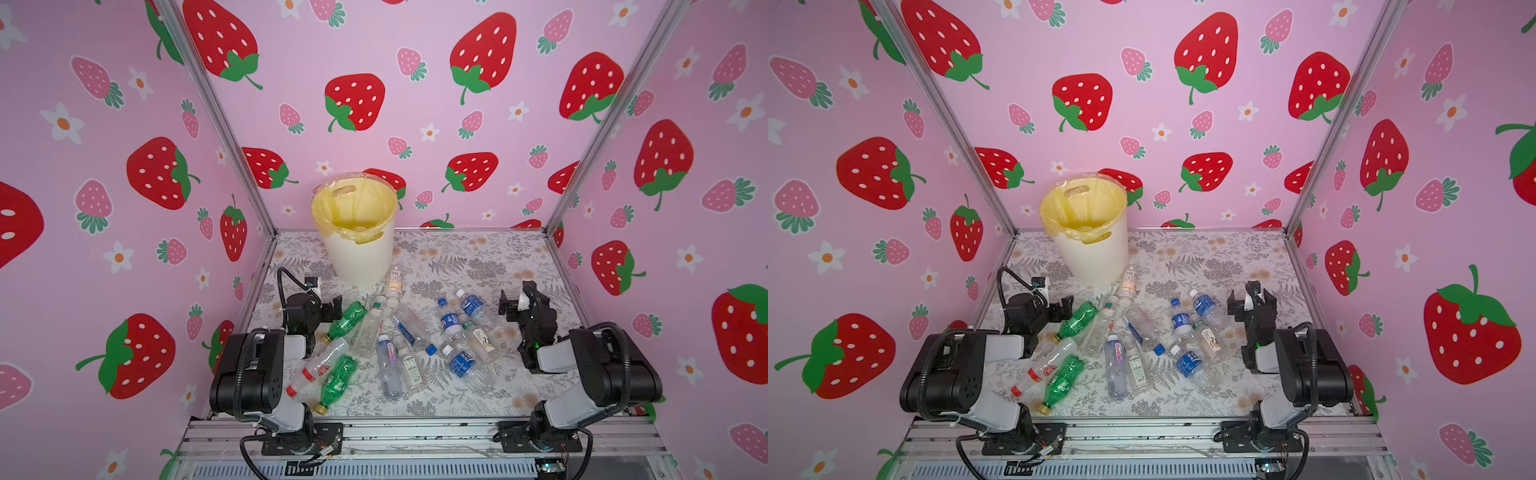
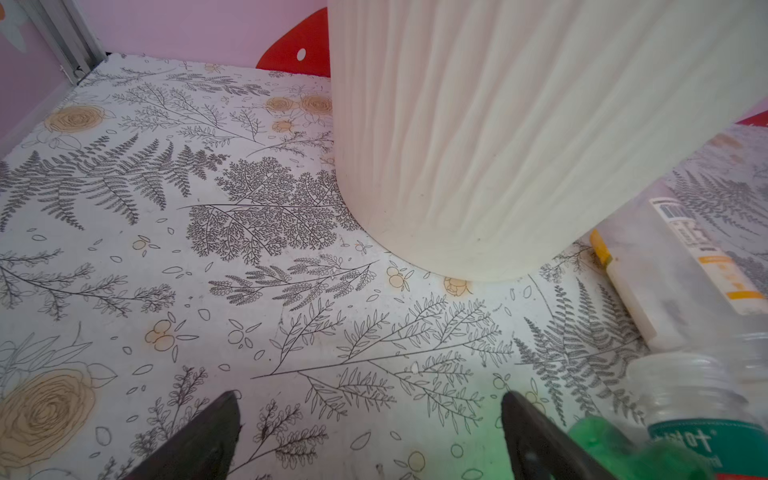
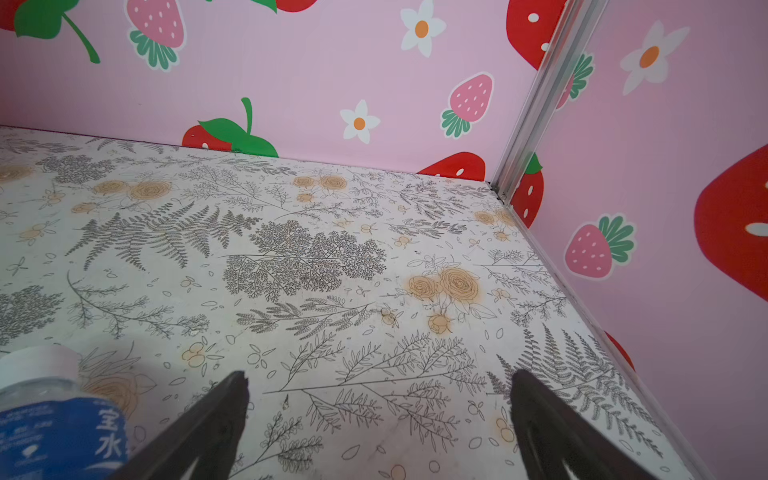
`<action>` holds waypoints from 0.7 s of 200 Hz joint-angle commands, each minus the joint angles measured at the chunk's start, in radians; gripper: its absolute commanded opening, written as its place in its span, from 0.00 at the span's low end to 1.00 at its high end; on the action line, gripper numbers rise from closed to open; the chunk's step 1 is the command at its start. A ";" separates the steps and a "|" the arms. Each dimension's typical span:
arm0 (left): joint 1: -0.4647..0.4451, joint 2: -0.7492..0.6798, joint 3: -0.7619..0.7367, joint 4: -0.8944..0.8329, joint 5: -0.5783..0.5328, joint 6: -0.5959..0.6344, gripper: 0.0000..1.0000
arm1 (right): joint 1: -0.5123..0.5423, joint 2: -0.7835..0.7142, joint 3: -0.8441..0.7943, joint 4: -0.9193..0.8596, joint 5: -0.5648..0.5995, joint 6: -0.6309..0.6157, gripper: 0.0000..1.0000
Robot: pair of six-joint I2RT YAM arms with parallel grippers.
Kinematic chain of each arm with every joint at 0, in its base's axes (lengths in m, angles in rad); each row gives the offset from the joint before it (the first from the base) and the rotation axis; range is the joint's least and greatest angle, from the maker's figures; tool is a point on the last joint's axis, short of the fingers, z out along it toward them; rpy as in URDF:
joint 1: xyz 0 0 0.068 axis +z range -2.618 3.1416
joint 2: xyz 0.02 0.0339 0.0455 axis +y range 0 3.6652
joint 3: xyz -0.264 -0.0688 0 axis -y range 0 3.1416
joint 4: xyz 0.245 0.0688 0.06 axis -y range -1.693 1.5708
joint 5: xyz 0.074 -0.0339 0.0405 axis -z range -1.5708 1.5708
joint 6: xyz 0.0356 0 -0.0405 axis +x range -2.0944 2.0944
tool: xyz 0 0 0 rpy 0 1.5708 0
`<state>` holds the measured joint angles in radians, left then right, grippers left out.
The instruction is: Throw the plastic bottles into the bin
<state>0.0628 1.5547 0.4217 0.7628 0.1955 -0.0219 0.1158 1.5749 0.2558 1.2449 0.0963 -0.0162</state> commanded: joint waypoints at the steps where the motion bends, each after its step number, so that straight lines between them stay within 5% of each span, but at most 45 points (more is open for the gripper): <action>1: 0.004 -0.005 0.019 0.030 0.021 0.019 0.99 | 0.002 -0.002 0.014 0.004 0.009 0.009 0.99; 140: 0.005 -0.005 0.020 0.028 0.020 0.019 0.99 | -0.004 0.000 0.017 0.001 0.030 0.021 0.99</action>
<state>0.0628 1.5547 0.4217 0.7628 0.1955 -0.0219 0.1150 1.5749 0.2558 1.2392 0.1131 0.0002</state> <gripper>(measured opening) 0.989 0.994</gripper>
